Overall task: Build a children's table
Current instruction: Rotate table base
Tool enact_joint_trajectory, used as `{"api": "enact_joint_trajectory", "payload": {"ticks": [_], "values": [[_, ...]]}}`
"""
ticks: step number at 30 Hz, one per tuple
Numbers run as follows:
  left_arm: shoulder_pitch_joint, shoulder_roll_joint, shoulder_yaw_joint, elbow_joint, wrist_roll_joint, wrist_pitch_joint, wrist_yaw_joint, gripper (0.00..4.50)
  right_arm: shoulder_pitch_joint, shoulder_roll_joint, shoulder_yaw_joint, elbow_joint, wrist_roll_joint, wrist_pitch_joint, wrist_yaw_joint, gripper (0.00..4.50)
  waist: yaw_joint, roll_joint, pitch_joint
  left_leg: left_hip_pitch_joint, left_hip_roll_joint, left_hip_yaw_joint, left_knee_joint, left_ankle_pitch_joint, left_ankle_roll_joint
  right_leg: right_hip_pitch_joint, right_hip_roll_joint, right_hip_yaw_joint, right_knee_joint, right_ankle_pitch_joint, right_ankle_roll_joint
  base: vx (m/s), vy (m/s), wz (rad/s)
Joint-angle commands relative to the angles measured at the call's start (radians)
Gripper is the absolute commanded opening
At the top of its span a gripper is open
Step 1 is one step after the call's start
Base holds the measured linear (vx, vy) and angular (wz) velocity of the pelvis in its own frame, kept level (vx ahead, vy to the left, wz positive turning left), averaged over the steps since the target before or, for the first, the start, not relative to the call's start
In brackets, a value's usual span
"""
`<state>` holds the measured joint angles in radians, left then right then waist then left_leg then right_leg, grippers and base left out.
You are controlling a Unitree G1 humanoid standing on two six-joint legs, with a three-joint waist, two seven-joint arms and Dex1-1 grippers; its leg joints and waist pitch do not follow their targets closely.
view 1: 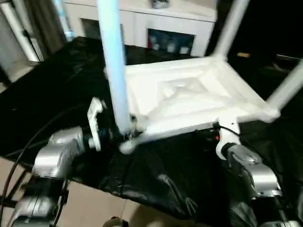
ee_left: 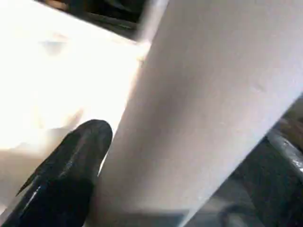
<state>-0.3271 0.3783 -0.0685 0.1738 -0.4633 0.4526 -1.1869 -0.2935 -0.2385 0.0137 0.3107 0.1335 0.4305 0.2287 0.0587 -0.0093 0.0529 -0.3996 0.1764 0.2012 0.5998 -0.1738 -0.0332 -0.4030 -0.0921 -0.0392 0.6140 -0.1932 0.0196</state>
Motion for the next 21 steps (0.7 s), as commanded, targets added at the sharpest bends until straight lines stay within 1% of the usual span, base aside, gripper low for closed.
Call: {"api": "enact_joint_trajectory", "payload": {"ticks": [1, 3, 4, 5, 6, 7, 8, 9, 10, 11, 12, 13, 14, 15, 16, 17, 18, 19, 20, 21], "values": [[0.021, -0.023, -0.079, -0.109, -0.046, 0.047, -0.030, 4.50, -0.037, 0.019, 0.033, 0.014, -0.002, -0.026, 0.014, 4.48, 0.004, -0.004, -0.061, 0.029, 0.050, -0.020, -0.081, -0.197, 0.000, 0.042, -0.052, 0.033, -0.059, -0.120, -0.245, 0.000, 0.000, 0.00], [0.039, -0.044, -0.099, -0.165, -0.064, 0.085, -0.013, 4.50, -0.050, 0.028, 0.041, 0.035, -0.010, -0.037, 0.020, 4.48, 0.001, -0.005, -0.061, 0.034, 0.049, -0.020, -0.081, -0.228, -0.016, 0.039, -0.050, 0.034, -0.066, -0.175, -0.228, 0.000, 0.000, 0.00], [0.040, -0.046, -0.100, -0.169, -0.065, 0.089, -0.011, 4.50, -0.052, 0.029, 0.041, 0.038, -0.011, -0.039, 0.021, 4.48, 0.000, -0.006, -0.061, 0.033, 0.050, -0.019, -0.081, -0.233, -0.022, 0.040, -0.052, 0.035, -0.065, -0.183, -0.227, 0.000, 0.000, 0.00], [0.045, -0.051, -0.105, -0.189, -0.073, 0.109, -0.008, 4.50, -0.058, 0.032, 0.043, 0.050, -0.014, -0.047, 0.025, 4.48, -0.003, -0.009, -0.057, 0.029, 0.048, -0.021, -0.084, -0.249, -0.028, 0.040, -0.051, 0.035, -0.071, -0.219, -0.211, 0.000, 0.000, 0.00], [0.045, -0.051, -0.105, -0.189, -0.073, 0.109, -0.008, 4.50, -0.058, 0.032, 0.043, 0.050, -0.014, -0.047, 0.025, 4.48, -0.005, -0.010, -0.056, 0.029, 0.047, -0.023, -0.085, -0.268, -0.036, 0.041, -0.051, 0.035, -0.073, -0.260, -0.193, 0.000, 0.000, 0.00], [0.044, -0.063, -0.112, -0.195, -0.071, 0.113, 0.001, 4.50, -0.066, 0.035, 0.048, 0.060, -0.016, -0.051, 0.031, 4.48, -0.007, -0.014, -0.055, 0.030, 0.046, -0.023, -0.085, -0.281, -0.038, 0.039, -0.050, 0.036, -0.078, -0.294, -0.177, 0.000, 0.000, 0.00], [0.044, -0.088, -0.127, -0.208, -0.066, 0.127, 0.031, 4.50, -0.082, 0.043, 0.055, 0.093, -0.023, -0.068, 0.043, 4.48, -0.008, -0.015, -0.055, 0.031, 0.047, -0.024, -0.085, -0.287, -0.040, 0.038, -0.052, 0.036, -0.078, -0.308, -0.174, 0.000, 0.000, 0.00], [0.042, -0.101, -0.136, -0.211, -0.061, 0.130, 0.044, 4.50, -0.091, 0.048, 0.060, 0.111, -0.028, -0.077, 0.049, 4.48, -0.008, -0.014, -0.055, 0.034, 0.047, -0.024, -0.084, -0.293, -0.044, 0.035, -0.053, 0.037, -0.081, -0.331, -0.168, 0.000, 0.000, 0.00], [0.042, -0.103, -0.138, -0.212, -0.060, 0.130, 0.046, 4.50, -0.093, 0.048, 0.060, 0.114, -0.029, -0.078, 0.050, 4.48, -0.008, -0.014, -0.055, 0.035, 0.047, -0.024, -0.084, -0.295, -0.045, 0.034, -0.052, 0.037, -0.083, -0.334, -0.167, 0.000, 0.000, 0.00], [0.027, -0.132, -0.150, -0.192, -0.035, 0.108, 0.079, 4.50, -0.108, 0.058, 0.066, 0.143, -0.037, -0.093, 0.057, 4.48, -0.007, -0.013, -0.055, 0.036, 0.047, -0.024, -0.084, -0.292, -0.046, 0.032, -0.050, 0.038, -0.083, -0.327, -0.164, 0.000, 0.000, 0.00], [0.027, -0.132, -0.150, -0.192, -0.035, 0.108, 0.079, 4.50, -0.108, 0.058, 0.066, 0.143, -0.037, -0.093, 0.057, 4.48, -0.008, -0.014, -0.056, 0.033, 0.047, -0.025, -0.084, -0.280, -0.046, 0.035, -0.049, 0.037, -0.080, -0.304, -0.167, 0.000, 0.000, 0.00], [0.025, -0.136, -0.152, -0.188, -0.031, 0.104, 0.083, 4.50, -0.110, 0.059, 0.066, 0.146, -0.037, -0.095, 0.057, 4.48, -0.006, -0.013, -0.057, 0.035, 0.047, -0.024, -0.084, -0.273, -0.045, 0.035, -0.047, 0.037, -0.080, -0.290, -0.166, 0.000, 0.000, 0.00], [-0.012, -0.194, -0.164, -0.131, 0.008, 0.055, 0.140, 4.50, -0.133, 0.075, 0.070, 0.188, -0.038, -0.129, 0.080, 4.48, -0.010, -0.016, -0.058, 0.032, 0.047, -0.023, -0.085, -0.267, -0.038, 0.034, -0.046, 0.037, -0.079, -0.271, -0.169, 0.000, 0.000, 0.00], [-0.024, -0.212, -0.168, -0.113, 0.015, 0.044, 0.153, 4.50, -0.140, 0.082, 0.069, 0.199, -0.031, -0.140, 0.095, 4.48, -0.009, -0.017, -0.056, 0.037, 0.045, -0.021, -0.083, -0.282, -0.040, 0.032, -0.045, 0.037, -0.084, -0.291, -0.166, 0.000, 0.000, 0.00], [-0.029, -0.218, -0.169, -0.108, 0.017, 0.042, 0.158, 4.50, -0.142, 0.085, 0.068, 0.203, -0.028, -0.145, 0.102, 4.48, -0.008, -0.017, -0.059, 0.035, 0.046, -0.024, -0.082, -0.281, -0.042, 0.037, -0.050, 0.037, -0.082, -0.290, -0.168, 0.000, 0.000, 0.00], [-0.045, -0.244, -0.182, -0.095, 0.016, 0.042, 0.159, 4.50, -0.151, 0.093, 0.074, 0.221, -0.022, -0.160, 0.124, 4.48, -0.009, -0.017, -0.059, 0.029, 0.047, -0.027, -0.085, -0.273, -0.041, 0.042, -0.051, 0.036, -0.080, -0.280, -0.168, 0.000, 0.000, 0.00], [-0.056, -0.263, -0.190, -0.088, 0.013, 0.044, 0.160, 4.50, -0.161, 0.100, 0.077, 0.240, -0.018, -0.174, 0.144, 4.48, -0.012, -0.014, -0.061, 0.027, 0.046, -0.026, -0.084, -0.261, -0.042, 0.043, -0.049, 0.034, -0.079, -0.253, -0.174, 0.000, 0.000, 0.00], [-0.068, -0.285, -0.196, -0.078, 0.011, 0.043, 0.164, 4.50, -0.172, 0.107, 0.080, 0.261, -0.013, -0.187, 0.161, 4.48, -0.012, -0.016, -0.061, 0.027, 0.046, -0.026, -0.084, -0.259, -0.040, 0.043, -0.049, 0.034, -0.078, -0.241, -0.179, 0.000, 0.000, 0.00], [-0.086, -0.325, -0.203, -0.057, 0.015, 0.030, 0.185, 4.50, -0.197, 0.120, 0.077, 0.308, -0.017, -0.205, 0.162, 4.48, -0.018, -0.019, -0.063, 0.025, 0.045, -0.025, -0.080, -0.243, -0.026, 0.046, -0.050, 0.034, -0.075, -0.210, -0.194, 0.000, 0.000, 0.00], [-0.092, -0.336, -0.206, -0.046, 0.020, 0.022, 0.192, 4.50, -0.206, 0.123, 0.074, 0.322, -0.018, -0.213, 0.159, 4.48, -0.019, -0.019, -0.063, 0.024, 0.045, -0.025, -0.080, -0.237, -0.022, 0.047, -0.050, 0.033, -0.076, -0.206, -0.198, 0.000, 0.000, 0.00]]}}
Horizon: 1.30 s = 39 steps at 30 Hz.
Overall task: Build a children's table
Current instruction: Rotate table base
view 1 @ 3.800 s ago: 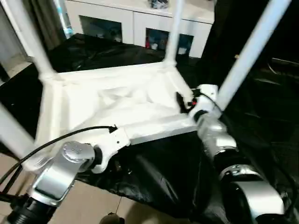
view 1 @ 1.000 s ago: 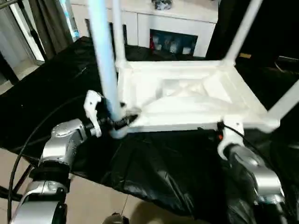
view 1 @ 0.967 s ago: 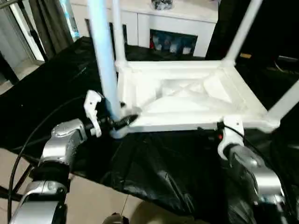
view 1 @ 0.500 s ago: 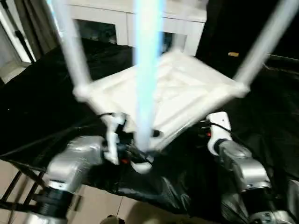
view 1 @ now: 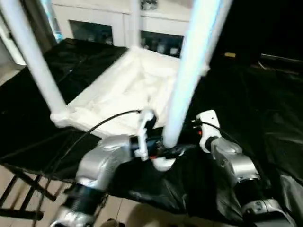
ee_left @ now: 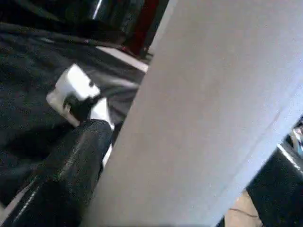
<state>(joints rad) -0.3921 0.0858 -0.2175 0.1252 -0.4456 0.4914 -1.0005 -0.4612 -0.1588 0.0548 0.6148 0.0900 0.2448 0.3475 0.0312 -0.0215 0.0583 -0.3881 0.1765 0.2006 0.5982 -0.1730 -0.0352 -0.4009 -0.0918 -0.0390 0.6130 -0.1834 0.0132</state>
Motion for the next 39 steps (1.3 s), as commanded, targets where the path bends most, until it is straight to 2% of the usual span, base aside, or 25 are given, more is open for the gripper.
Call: {"api": "enact_joint_trajectory", "payload": {"ticks": [1, 2, 4, 5, 7, 9, 11, 15, 16, 18, 19, 21, 23, 24, 25, 27, 28, 32, 33, 36, 38, 39], "values": [[-0.043, -0.070, -0.066, 0.036, 0.023, -0.044, 0.027, 4.50, -0.059, 0.049, 0.026, 0.050, 0.022, -0.041, 0.032, 4.48, 0.009, -0.002, -0.069, 0.014, 0.044, -0.025, -0.076, -0.230, -0.017, 0.045, -0.051, 0.033, -0.074, -0.206, -0.197, 0.000, 0.000, 0.00], [-0.051, -0.082, -0.071, 0.054, 0.035, -0.058, 0.038, 4.50, -0.068, 0.051, 0.023, 0.065, 0.022, -0.048, 0.029, 4.48, 0.008, -0.007, -0.070, 0.014, 0.043, -0.023, -0.073, -0.216, -0.007, 0.046, -0.050, 0.033, -0.074, -0.184, -0.207, 0.000, 0.000, 0.00], [-0.060, -0.097, -0.077, 0.076, 0.053, -0.083, 0.051, 4.50, -0.078, 0.049, 0.020, 0.081, 0.016, -0.056, 0.017, 4.48, 0.009, -0.010, -0.072, 0.012, 0.043, -0.022, -0.070, -0.191, 0.011, 0.049, -0.049, 0.033, -0.071, -0.147, -0.219, 0.000, 0.000, 0.00], [-0.069, -0.112, -0.074, 0.108, 0.080, -0.127, 0.074, 4.50, -0.087, 0.046, 0.010, 0.103, 0.006, -0.070, 0.006, 4.48, 0.010, -0.009, -0.074, 0.012, 0.045, -0.021, -0.068, -0.167, 0.029, 0.050, -0.050, 0.033, -0.066, -0.108, -0.232, 0.000, 0.000, 0.00], [-0.083, -0.130, -0.063, 0.149, 0.111, -0.177, 0.119, 4.50, -0.094, 0.038, -0.007, 0.120, 0.001, -0.080, -0.012, 4.48, 0.011, -0.009, -0.075, 0.014, 0.045, -0.020, -0.066, -0.163, 0.037, 0.050, -0.050, 0.032, -0.067, -0.097, -0.240, 0.000, 0.000, 0.00], [-0.095, -0.145, -0.045, 0.186, 0.144, -0.240, 0.174, 4.50, -0.095, 0.016, -0.039, 0.135, 0.002, -0.095, -0.034, 4.48, 0.011, -0.013, -0.075, 0.016, 0.047, -0.019, -0.065, -0.154, 0.053, 0.050, -0.048, 0.032, -0.066, -0.075, -0.251, 0.000, 0.000, 0.00], [-0.090, -0.147, -0.031, 0.177, 0.145, -0.254, 0.181, 4.50, -0.085, -0.017, -0.070, 0.147, 0.007, -0.110, -0.039, 4.48, 0.016, -0.017, -0.073, 0.018, 0.049, -0.018, -0.065, -0.174, 0.056, 0.050, -0.052, 0.032, -0.069, -0.113, -0.250, 0.000, 0.000, 0.00], [-0.071, -0.132, -0.017, 0.155, 0.153, -0.287, 0.186, 4.50, -0.058, -0.069, -0.105, 0.134, 0.020, -0.117, -0.030, 4.48, 0.027, -0.014, -0.071, 0.023, 0.050, -0.016, -0.066, -0.190, 0.049, 0.045, -0.048, 0.032, -0.073, -0.148, -0.240, 0.000, 0.000, 0.00], [-0.063, -0.120, -0.007, 0.147, 0.142, -0.288, 0.173, 4.50, -0.044, -0.088, -0.116, 0.116, 0.026, -0.119, -0.014, 4.48, 0.030, -0.010, -0.071, 0.025, 0.049, -0.016, -0.065, -0.193, 0.046, 0.045, -0.048, 0.032, -0.073, -0.151, -0.237, 0.000, 0.000, 0.00], [-0.057, -0.110, -0.003, 0.141, 0.136, -0.285, 0.162, 4.50, -0.036, -0.099, -0.121, 0.103, 0.028, -0.118, -0.006, 4.48, 0.036, -0.011, -0.071, 0.025, 0.049, -0.016, -0.066, -0.209, 0.038, 0.044, -0.047, 0.032, -0.072, -0.156, -0.229, 0.000, 0.000, 0.00], [-0.051, -0.093, -0.002, 0.137, 0.136, -0.290, 0.148, 4.50, -0.027, -0.114, -0.127, 0.091, 0.029, -0.119, 0.005, 4.48, 0.034, -0.012, -0.070, 0.022, 0.048, -0.016, -0.067, -0.207, 0.038, 0.045, -0.046, 0.031, -0.072, -0.157, -0.229, 0.000, 0.000, 0.00], [-0.029, -0.014, -0.021, 0.111, 0.152, -0.279, 0.089, 4.50, 0.003, -0.165, -0.138, 0.037, 0.037, -0.108, 0.057, 4.48, 0.035, -0.006, -0.071, 0.023, 0.049, -0.020, -0.069, -0.213, 0.037, 0.045, -0.046, 0.031, -0.072, -0.159, -0.220, 0.000, 0.000, 0.00], [-0.025, 0.003, -0.026, 0.104, 0.153, -0.269, 0.074, 4.50, 0.010, -0.176, -0.137, 0.025, 0.038, -0.104, 0.071, 4.48, 0.034, -0.005, -0.070, 0.022, 0.048, -0.019, -0.070, -0.216, 0.034, 0.044, -0.045, 0.030, -0.072, -0.162, -0.220, 0.000, 0.000, 0.00], [-0.021, 0.024, -0.033, 0.098, 0.153, -0.253, 0.056, 4.50, 0.020, -0.190, -0.128, 0.006, 0.038, -0.103, 0.099, 4.48, 0.032, -0.001, -0.069, 0.024, 0.048, -0.019, -0.070, -0.229, 0.028, 0.042, -0.045, 0.030, -0.074, -0.178, -0.223, 0.000, 0.000, 0.00], [-0.018, 0.089, -0.050, 0.111, 0.181, -0.259, 0.008, 4.50, 0.061, -0.245, -0.099, -0.069, 0.035, -0.088, 0.188, 4.48, 0.037, 0.007, -0.068, 0.026, 0.047, -0.021, -0.071, -0.246, 0.024, 0.043, -0.044, 0.030, -0.078, -0.194, -0.215, 0.000, 0.000, 0.00], [-0.026, 0.139, -0.059, 0.153, 0.227, -0.303, -0.012, 4.50, 0.103, -0.302, -0.072, -0.147, 0.044, -0.067, 0.285, 4.48, 0.034, 0.003, -0.067, 0.024, 0.048, -0.022, -0.074, -0.263, 0.030, 0.045, -0.041, 0.031, -0.078, -0.199, -0.202, 0.000, 0.000, 0.00], [-0.026, 0.139, -0.059, 0.153, 0.227, -0.303, -0.012, 4.21, 0.103, -0.302, -0.072, -0.147, 0.044, -0.067, 0.285, 4.50, 0.035, 0.009, -0.067, 0.026, 0.048, -0.023, -0.074, -0.266, 0.031, 0.043, -0.042, 0.031, -0.078, -0.201, -0.202, 0.000, 0.000, 0.00], [-0.039, 0.219, -0.078, 0.206, 0.266, -0.326, -0.063, 4.09, 0.181, -0.402, -0.055, -0.291, 0.086, -0.040, 0.440, 4.50, 0.035, 0.018, -0.068, 0.025, 0.048, -0.024, -0.073, -0.272, 0.034, 0.044, -0.046, 0.032, -0.079, -0.201, -0.216, 0.000, 0.000, 0.00], [-0.039, 0.232, -0.084, 0.210, 0.271, -0.328, -0.073, 3.78, 0.194, -0.417, -0.055, -0.315, 0.096, -0.033, 0.465, 4.50, 0.036, 0.018, -0.067, 0.025, 0.048, -0.024, -0.074, -0.277, 0.037, 0.044, -0.045, 0.032, -0.081, -0.208, -0.215, 0.000, 0.000, 0.00], [-0.047, 0.264, -0.104, 0.234, 0.289, -0.354, -0.111, 3.69, 0.241, -0.476, -0.057, -0.404, 0.128, -0.001, 0.542, 4.50, 0.036, 0.021, -0.066, 0.026, 0.052, -0.024, -0.074, -0.285, 0.041, 0.041, -0.048, 0.033, -0.081, -0.226, -0.224, 0.000, 0.000, 0.00], [-0.064, 0.272, -0.111, 0.270, 0.303, -0.374, -0.126, 3.62, 0.266, -0.512, -0.060, -0.456, 0.145, 0.026, 0.586, 4.50, 0.035, 0.022, -0.064, 0.027, 0.050, -0.024, -0.075, -0.301, 0.039, 0.040, -0.047, 0.033, -0.087, -0.263, -0.217, 0.000, 0.000, 0.00], [-0.075, 0.273, -0.113, 0.293, 0.313, -0.384, -0.129, 3.31, 0.275, -0.526, -0.061, -0.476, 0.153, 0.038, 0.607, 4.50, 0.035, 0.023, -0.065, 0.027, 0.051, -0.025, -0.075, -0.307, 0.036, 0.041, -0.048, 0.033, -0.087, -0.273, -0.217, 0.000, 0.000, 0.00]]}}
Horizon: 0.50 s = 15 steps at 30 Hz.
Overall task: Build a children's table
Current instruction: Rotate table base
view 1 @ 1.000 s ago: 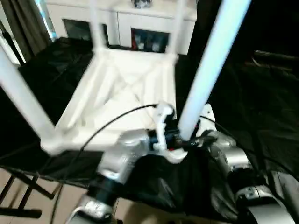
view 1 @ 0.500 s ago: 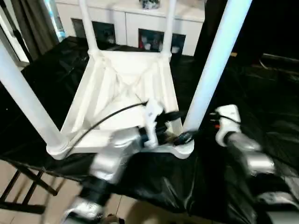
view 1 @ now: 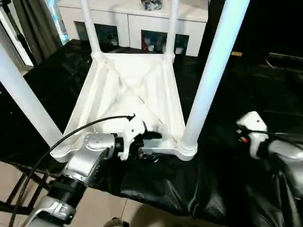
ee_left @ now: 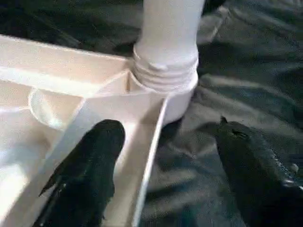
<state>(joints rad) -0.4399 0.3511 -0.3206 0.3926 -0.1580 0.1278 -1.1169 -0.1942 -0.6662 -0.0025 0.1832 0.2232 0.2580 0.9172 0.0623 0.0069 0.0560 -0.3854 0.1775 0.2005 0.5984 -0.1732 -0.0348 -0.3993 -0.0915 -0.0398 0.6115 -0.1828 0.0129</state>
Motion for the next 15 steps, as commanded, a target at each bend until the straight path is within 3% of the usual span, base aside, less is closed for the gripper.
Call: {"api": "enact_joint_trajectory", "payload": {"ticks": [1, 5, 7, 10, 11, 15], "values": [[-0.033, 0.007, -0.012, 0.037, 0.031, -0.026, -0.013, 3.25, 0.015, -0.027, -0.005, -0.058, 0.026, 0.031, 0.049, 4.50, 0.005, -0.006, -0.062, 0.025, 0.049, -0.025, -0.075, -0.315, 0.034, 0.039, -0.050, 0.033, -0.088, -0.295, -0.211, 0.000, 0.000, 0.00], [-0.047, 0.013, -0.019, 0.069, 0.045, -0.021, -0.023, 3.25, 0.036, -0.047, -0.007, -0.107, 0.049, 0.060, 0.078, 4.50, 0.003, -0.007, -0.062, 0.024, 0.051, -0.027, -0.076, -0.320, 0.029, 0.036, -0.052, 0.033, -0.089, -0.311, -0.213, 0.000, 0.000, 0.00], [-0.051, 0.024, -0.024, 0.085, 0.051, -0.009, -0.032, 2.92, 0.044, -0.053, -0.003, -0.128, 0.056, 0.072, 0.086, 4.50, 0.004, -0.011, -0.061, 0.026, 0.050, -0.027, -0.075, -0.328, 0.029, 0.034, -0.053, 0.033, -0.092, -0.340, -0.207, 0.000, 0.000, 0.00], [-0.044, 0.042, -0.014, 0.094, 0.045, -0.011, -0.044, 2.76, 0.068, -0.071, 0.003, -0.165, 0.067, 0.087, 0.109, 4.50, 0.003, -0.014, -0.059, 0.026, 0.052, -0.028, -0.076, -0.334, 0.027, 0.031, -0.055, 0.033, -0.095, -0.375, -0.191, 0.000, 0.000, 0.00], [-0.045, 0.046, -0.007, 0.099, 0.043, -0.015, -0.044, 2.46, 0.066, -0.072, 0.003, -0.167, 0.067, 0.090, 0.109, 4.50, 0.003, -0.012, -0.059, 0.025, 0.051, -0.030, -0.077, -0.335, 0.024, 0.031, -0.055, 0.032, -0.094, -0.387, -0.190, 0.000, 0.000, 0.00], [-0.048, 0.066, 0.013, 0.117, 0.044, -0.034, -0.054, 2.27, 0.064, -0.083, 0.011, -0.169, 0.060, 0.089, 0.129, 4.50, 0.002, -0.019, -0.059, 0.025, 0.052, -0.029, -0.077, -0.340, 0.021, 0.029, -0.056, 0.033, -0.096, -0.396, -0.190, 0.000, 0.000, 0.00]]}}
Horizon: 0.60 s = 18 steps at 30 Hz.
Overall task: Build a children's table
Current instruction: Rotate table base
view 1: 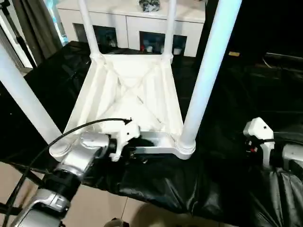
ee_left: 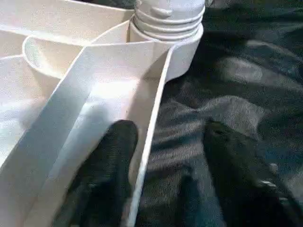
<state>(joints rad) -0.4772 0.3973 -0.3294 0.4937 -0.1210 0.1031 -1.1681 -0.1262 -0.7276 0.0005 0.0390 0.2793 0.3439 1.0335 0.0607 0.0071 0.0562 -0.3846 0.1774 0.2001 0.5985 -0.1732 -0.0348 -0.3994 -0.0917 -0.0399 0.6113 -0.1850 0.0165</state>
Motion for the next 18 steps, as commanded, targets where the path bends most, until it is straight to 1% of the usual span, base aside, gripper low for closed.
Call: {"api": "enact_joint_trajectory", "payload": {"ticks": [1, 2, 4, 5, 6, 8, 9, 10, 11, 12, 13, 15, 16, 17, 18], "values": [[-0.014, 0.023, 0.025, 0.023, 0.010, -0.013, -0.007, 2.10, -0.008, -0.021, 0.010, -0.024, 0.002, 0.006, 0.015, 4.50, 0.004, -0.018, -0.059, 0.024, 0.052, -0.029, -0.077, -0.335, 0.023, 0.028, -0.056, 0.033, -0.095, -0.393, -0.192, 0.000, 0.000, 0.00], [-0.017, 0.026, 0.027, 0.028, 0.011, -0.014, -0.010, 2.00, -0.011, -0.021, 0.011, -0.024, 0.001, 0.007, 0.016, 4.50, 0.004, -0.017, -0.059, 0.023, 0.052, -0.029, -0.077, -0.331, 0.023, 0.029, -0.057, 0.033, -0.094, -0.389, -0.192, 0.000, 0.000, 0.00], [-0.026, 0.037, 0.031, 0.047, 0.016, -0.028, -0.013, 1.99, -0.023, -0.025, 0.017, -0.021, 0.000, 0.010, 0.020, 4.50, 0.004, -0.019, -0.059, 0.024, 0.051, -0.028, -0.076, -0.331, 0.024, 0.027, -0.056, 0.033, -0.095, -0.395, -0.190, 0.000, 0.000, 0.00], [-0.027, 0.039, 0.032, 0.050, 0.015, -0.029, -0.014, 1.97, -0.025, -0.026, 0.018, -0.021, 0.001, 0.010, 0.022, 4.50, 0.003, -0.018, -0.058, 0.024, 0.050, -0.027, -0.075, -0.330, 0.023, 0.027, -0.056, 0.033, -0.095, -0.396, -0.190, 0.000, 0.000, 0.00], [-0.028, 0.040, 0.032, 0.052, 0.014, -0.030, -0.015, 1.85, -0.026, -0.028, 0.019, -0.021, 0.000, 0.010, 0.023, 4.50, 0.004, -0.020, -0.059, 0.025, 0.051, -0.028, -0.075, -0.330, 0.023, 0.027, -0.057, 0.033, -0.096, -0.403, -0.186, 0.000, 0.000, 0.00], [-0.028, 0.041, 0.033, 0.052, 0.014, -0.031, -0.016, 1.60, -0.026, -0.028, 0.019, -0.022, -0.002, 0.009, 0.025, 4.50, 0.004, -0.018, -0.058, 0.025, 0.051, -0.028, -0.076, -0.330, 0.022, 0.027, -0.057, 0.033, -0.096, -0.410, -0.184, 0.000, 0.000, 0.00], [-0.031, 0.043, 0.033, 0.059, 0.019, -0.041, -0.015, 1.60, -0.029, -0.029, 0.021, -0.021, -0.004, 0.008, 0.030, 4.50, 0.004, -0.017, -0.058, 0.025, 0.052, -0.029, -0.077, -0.330, 0.020, 0.027, -0.057, 0.033, -0.095, -0.407, -0.185, 0.000, 0.000, 0.00], [-0.036, 0.043, 0.036, 0.068, 0.022, -0.055, -0.010, 1.52, -0.031, -0.029, 0.023, -0.021, -0.006, 0.007, 0.033, 4.50, 0.004, -0.018, -0.059, 0.025, 0.053, -0.029, -0.077, -0.328, 0.020, 0.027, -0.057, 0.033, -0.095, -0.400, -0.186, 0.000, 0.000, 0.00], [-0.039, 0.042, 0.038, 0.071, 0.021, -0.061, -0.009, 1.38, -0.033, -0.029, 0.024, -0.021, -0.007, 0.008, 0.035, 4.50, 0.006, -0.017, -0.060, 0.027, 0.053, -0.028, -0.077, -0.324, 0.021, 0.026, -0.056, 0.033, -0.093, -0.375, -0.194, 0.000, 0.000, 0.00], [-0.041, 0.041, 0.040, 0.073, 0.020, -0.064, -0.009, 1.25, -0.034, -0.028, 0.024, -0.021, -0.007, 0.008, 0.036, 4.50, 0.006, -0.017, -0.060, 0.027, 0.053, -0.028, -0.077, -0.324, 0.021, 0.026, -0.056, 0.033, -0.093, -0.375, -0.194, 0.000, 0.000, 0.00], [-0.046, 0.041, 0.040, 0.077, 0.023, -0.074, -0.010, 1.21, -0.036, -0.028, 0.026, -0.020, -0.008, 0.007, 0.038, 4.50, 0.010, -0.017, -0.061, 0.027, 0.053, -0.026, -0.076, -0.312, 0.025, 0.027, -0.056, 0.035, -0.090, -0.344, -0.204, 0.000, 0.000, 0.00], [-0.052, 0.044, 0.033, 0.082, 0.034, -0.090, -0.017, 1.22, -0.038, -0.028, 0.029, -0.018, -0.010, 0.005, 0.041, 4.50, 0.013, -0.017, -0.062, 0.025, 0.053, -0.025, -0.075, -0.303, 0.029, 0.028, -0.056, 0.034, -0.088, -0.328, -0.208, 0.000, 0.000, 0.00], [-0.053, 0.045, 0.031, 0.083, 0.037, -0.094, -0.018, 1.09, -0.038, -0.028, 0.029, -0.018, -0.011, 0.004, 0.042, 4.50, 0.015, -0.017, -0.062, 0.025, 0.053, -0.025, -0.075, -0.303, 0.031, 0.029, -0.057, 0.034, -0.089, -0.331, -0.207, 0.000, 0.000, 0.00], [-0.059, 0.051, 0.021, 0.079, 0.053, -0.113, -0.024, 1.00, -0.040, -0.030, 0.032, -0.016, -0.011, 0.003, 0.044, 4.50, 0.021, -0.016, -0.062, 0.024, 0.054, -0.026, -0.076, -0.292, 0.031, 0.030, -0.058, 0.034, -0.088, -0.332, -0.202, 0.000, 0.000, 0.00], [-0.062, 0.055, 0.016, 0.070, 0.060, -0.120, -0.026, 0.96, -0.041, -0.030, 0.033, -0.015, -0.011, 0.002, 0.045, 4.50, 0.023, -0.015, -0.063, 0.024, 0.055, -0.026, -0.076, -0.288, 0.030, 0.031, -0.058, 0.035, -0.087, -0.326, -0.201, 0.000, 0.000, 0.00]]}}
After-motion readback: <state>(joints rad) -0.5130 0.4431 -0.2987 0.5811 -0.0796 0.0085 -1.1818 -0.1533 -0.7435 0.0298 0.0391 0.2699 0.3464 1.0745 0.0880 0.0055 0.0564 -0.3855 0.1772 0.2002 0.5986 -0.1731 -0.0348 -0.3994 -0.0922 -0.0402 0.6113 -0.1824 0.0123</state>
